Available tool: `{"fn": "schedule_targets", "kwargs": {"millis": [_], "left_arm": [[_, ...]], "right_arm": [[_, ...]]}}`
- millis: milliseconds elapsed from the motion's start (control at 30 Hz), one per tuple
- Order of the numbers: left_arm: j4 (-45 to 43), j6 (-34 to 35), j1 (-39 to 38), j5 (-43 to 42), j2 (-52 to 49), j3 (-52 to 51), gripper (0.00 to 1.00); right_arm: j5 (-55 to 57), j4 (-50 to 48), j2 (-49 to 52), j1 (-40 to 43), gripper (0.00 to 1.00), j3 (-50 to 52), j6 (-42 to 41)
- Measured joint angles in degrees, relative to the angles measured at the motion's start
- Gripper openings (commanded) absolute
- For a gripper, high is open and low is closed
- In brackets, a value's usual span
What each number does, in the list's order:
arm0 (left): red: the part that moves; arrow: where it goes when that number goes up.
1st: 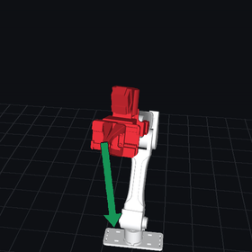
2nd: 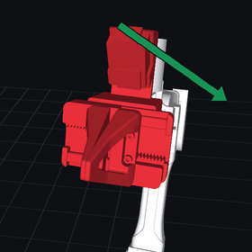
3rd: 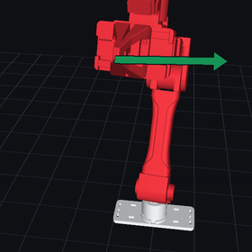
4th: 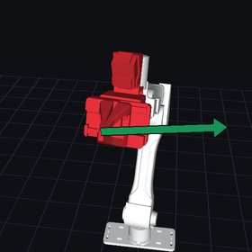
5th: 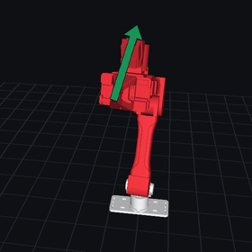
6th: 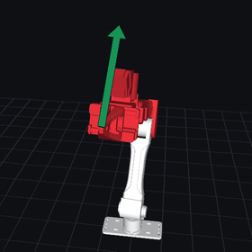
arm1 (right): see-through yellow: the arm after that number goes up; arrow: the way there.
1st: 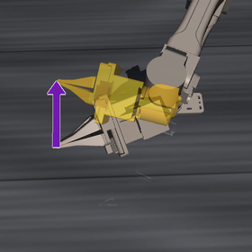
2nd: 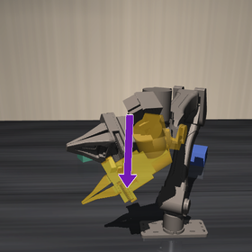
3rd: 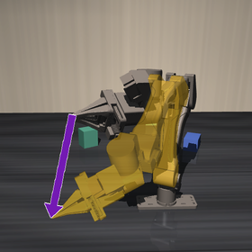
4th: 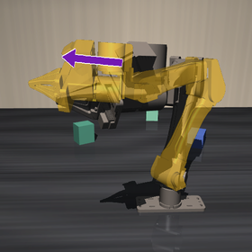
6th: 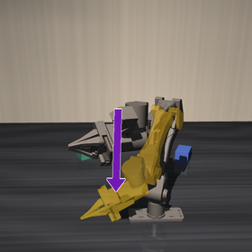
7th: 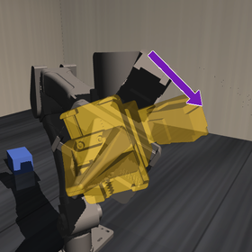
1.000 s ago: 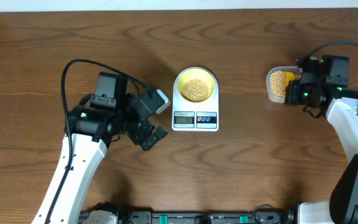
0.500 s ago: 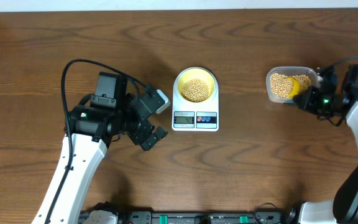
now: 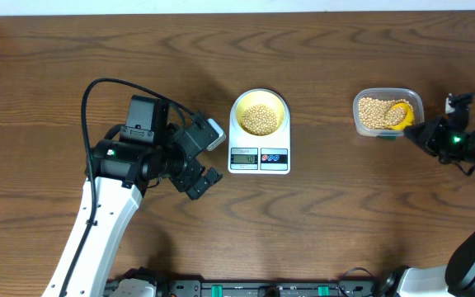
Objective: Scoop item into bowl and weigh 50g on scale
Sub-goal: 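Scoop soybeans and lift the scoop out of the tub with the right gripper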
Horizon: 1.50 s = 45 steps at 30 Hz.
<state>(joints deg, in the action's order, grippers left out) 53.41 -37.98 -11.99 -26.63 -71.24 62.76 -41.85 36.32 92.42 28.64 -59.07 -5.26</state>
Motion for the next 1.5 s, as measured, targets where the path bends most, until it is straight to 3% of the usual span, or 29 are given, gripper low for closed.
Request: {"fn": "schedule_targets", "kwargs": {"millis": [1067,1500], "left_arm": [[0.0,0.0,0.0,0.0,0.0,0.0,0.98],[0.0,0.0,0.0,0.0,0.0,0.0,0.98]], "right_arm": [[-19.9,0.7,0.0,5.7,0.01,0.0,-2.2],[-22.1,-0.6,0.0,-1.6,0.01,0.0,-4.4]]}}
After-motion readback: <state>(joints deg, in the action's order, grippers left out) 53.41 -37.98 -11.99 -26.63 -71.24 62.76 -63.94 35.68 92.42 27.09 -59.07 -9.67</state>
